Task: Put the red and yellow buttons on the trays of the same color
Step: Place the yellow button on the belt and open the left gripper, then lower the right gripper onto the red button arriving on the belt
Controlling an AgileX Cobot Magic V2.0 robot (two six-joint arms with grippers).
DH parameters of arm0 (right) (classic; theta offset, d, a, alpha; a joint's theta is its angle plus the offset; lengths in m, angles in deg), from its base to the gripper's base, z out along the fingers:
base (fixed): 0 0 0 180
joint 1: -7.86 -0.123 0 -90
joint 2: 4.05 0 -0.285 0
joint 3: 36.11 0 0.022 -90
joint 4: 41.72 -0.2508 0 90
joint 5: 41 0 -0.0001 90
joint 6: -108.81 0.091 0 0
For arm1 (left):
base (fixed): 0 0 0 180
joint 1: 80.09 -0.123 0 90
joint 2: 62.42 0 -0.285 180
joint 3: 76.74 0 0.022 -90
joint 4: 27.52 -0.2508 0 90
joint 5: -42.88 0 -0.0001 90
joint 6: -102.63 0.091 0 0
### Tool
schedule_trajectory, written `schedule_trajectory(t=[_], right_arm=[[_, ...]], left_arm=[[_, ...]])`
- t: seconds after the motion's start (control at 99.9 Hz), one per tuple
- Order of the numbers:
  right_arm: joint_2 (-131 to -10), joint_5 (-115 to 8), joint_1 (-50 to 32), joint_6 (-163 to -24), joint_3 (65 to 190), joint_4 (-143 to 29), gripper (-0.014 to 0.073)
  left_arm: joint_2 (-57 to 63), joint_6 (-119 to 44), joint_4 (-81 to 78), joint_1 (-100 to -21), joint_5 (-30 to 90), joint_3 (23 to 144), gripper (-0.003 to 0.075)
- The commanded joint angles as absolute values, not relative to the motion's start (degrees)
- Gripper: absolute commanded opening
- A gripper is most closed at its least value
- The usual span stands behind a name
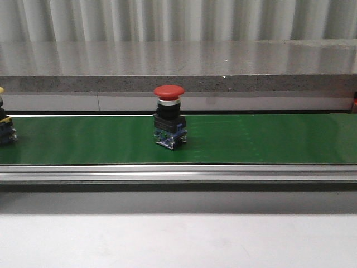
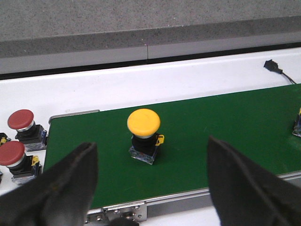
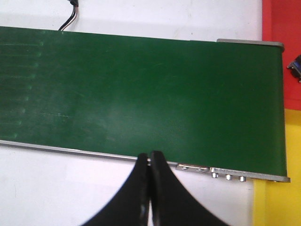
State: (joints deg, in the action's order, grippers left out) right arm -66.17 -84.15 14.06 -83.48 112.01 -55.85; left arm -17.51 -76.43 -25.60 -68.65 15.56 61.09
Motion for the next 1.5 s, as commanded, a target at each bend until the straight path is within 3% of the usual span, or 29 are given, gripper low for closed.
schedule_trajectory(t=[0.0, 0.2, 0.68, 0.781, 0.971, 1.041, 1.491], right_arm=[[-65.38, -81.70, 14.02, -84.00, 113.47, -56.46, -0.0067], [-65.38, -81.66, 14.02, -84.00, 113.47, -56.46, -0.0067], [-65.42, -81.49, 14.02, -84.00, 113.47, -56.46, -0.0038], [-65.42, -81.70, 14.02, -84.00, 113.47, -56.46, 0.0080], [-65.42, -81.70, 14.02, -84.00, 113.47, -56.69, 0.0514], [-65.42, -81.70, 14.02, -84.00, 113.47, -58.51, 0.0607], [-73.17, -78.74, 1.75, -89.62, 113.59, -61.47, 0.0612]], left_arm=[[-20.87, -76.32, -25.26, -68.20, 21.36, 59.87, 0.0324], [-24.61, -76.32, -25.26, -68.20, 22.52, 56.93, -0.0020], [-24.61, -76.32, -25.16, -68.20, 22.62, 56.90, -0.0020], [-24.61, -76.32, -25.16, -68.20, 22.62, 56.90, -0.0020], [-24.61, -76.32, -25.16, -68.20, 22.62, 56.90, -0.0020], [-24.61, -76.32, -25.16, -68.20, 22.62, 56.90, -0.0020], [-24.61, -76.32, -25.16, -68.20, 22.62, 56.90, -0.0020]])
